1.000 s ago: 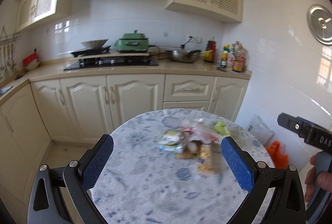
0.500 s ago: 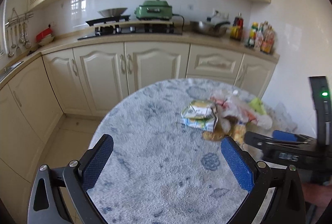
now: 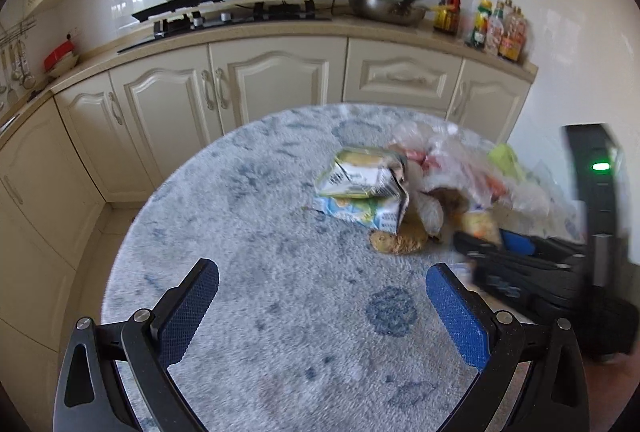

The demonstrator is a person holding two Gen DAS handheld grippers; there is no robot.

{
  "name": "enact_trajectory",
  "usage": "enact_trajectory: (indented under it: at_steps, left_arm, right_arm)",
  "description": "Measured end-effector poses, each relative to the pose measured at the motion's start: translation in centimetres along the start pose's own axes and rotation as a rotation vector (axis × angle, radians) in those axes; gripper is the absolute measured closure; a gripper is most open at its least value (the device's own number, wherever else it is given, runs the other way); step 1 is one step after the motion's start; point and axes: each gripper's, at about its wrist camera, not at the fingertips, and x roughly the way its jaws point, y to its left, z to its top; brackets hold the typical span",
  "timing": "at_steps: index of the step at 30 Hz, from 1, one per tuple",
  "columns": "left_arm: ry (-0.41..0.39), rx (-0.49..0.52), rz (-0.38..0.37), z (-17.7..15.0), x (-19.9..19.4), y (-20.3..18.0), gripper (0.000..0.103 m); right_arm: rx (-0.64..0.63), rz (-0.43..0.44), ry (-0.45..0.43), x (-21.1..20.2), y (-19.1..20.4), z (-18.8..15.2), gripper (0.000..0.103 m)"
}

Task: Collect trash
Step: 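Grasp a brown crumpled wrapper with the left tool while the right tool grasps a clear snack bar pack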

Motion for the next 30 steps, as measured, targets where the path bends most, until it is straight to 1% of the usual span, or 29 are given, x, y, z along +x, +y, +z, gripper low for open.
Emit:
enact_trajectory:
  at_steps: [1,2,5,8,10,12,13,14,16,18,19,20,21,22,28,30]
  left_arm:
    - [0.007,0.005,-0.004,0.1,0.5,-0.3,0.001]
    - [0.013,0.011,-0.010,0.1,1.1,-0.6,0.001]
    - [0.033,0.033,-0.023,0.5,3.1,-1.8,0.001]
    - [0.049,0.059,-0.017,1.3,5.4,-3.1,0.001]
    - [0.047,0.058,-0.001,2.2,6.7,-3.6,0.001]
    - [0.041,0.042,-0.006,2.8,7.8,-3.7,0.001]
    - [0.046,0.027,-0.017,3.4,8.5,-3.7,0.003]
    - [0.049,0.022,-0.025,3.2,9.0,-3.9,0.005]
    - [0.067,0.007,-0.061,3.8,10.4,-3.9,0.023]
    - [0.082,0.005,-0.082,3.9,11.6,-4.0,0.031]
    - [0.077,0.010,-0.075,4.0,11.8,-4.0,0.037]
    - [0.071,0.005,-0.087,4.0,11.7,-3.9,0.043]
    - [0.067,-0.015,-0.122,4.1,11.7,-3.6,0.057]
    - [0.067,-0.022,-0.122,4.1,11.8,-3.4,0.059]
    - [0.053,-0.015,-0.136,3.1,10.7,-2.3,0.060]
    - [0.055,-0.017,-0.144,2.0,10.0,-2.1,0.060]
  right_arm:
    - [0.004,0.004,0.004,-0.4,-0.8,-0.4,0.067]
    - [0.010,0.009,0.007,-0.8,-1.4,-0.7,0.069]
    - [0.019,0.028,0.011,-1.2,-3.0,-1.3,0.069]
    - [0.027,0.038,0.014,-1.5,-3.7,-1.3,0.069]
    - [0.024,0.046,0.016,-1.5,-3.8,-1.3,0.069]
    - [0.028,0.058,0.016,-1.6,-4.1,-1.4,0.069]
    - [0.030,0.063,0.017,-1.6,-4.2,-1.3,0.069]
    - [0.031,0.066,0.017,-1.6,-4.3,-1.3,0.069]
    - [0.027,0.075,0.018,-1.7,-4.4,-1.4,0.069]
    - [0.028,0.090,0.020,-1.9,-4.4,-1.7,0.070]
    - [0.029,0.099,0.021,-2.0,-4.5,-1.8,0.070]
    - [0.029,0.110,0.023,-2.2,-4.5,-2.1,0.070]
    - [0.032,0.122,0.024,-2.4,-4.6,-2.3,0.071]
    - [0.035,0.131,0.025,-2.6,-4.6,-2.5,0.071]
    - [0.073,0.195,0.030,-4.1,-5.5,-4.2,0.072]
    - [0.094,0.218,0.030,-4.6,-6.0,-4.8,0.072]
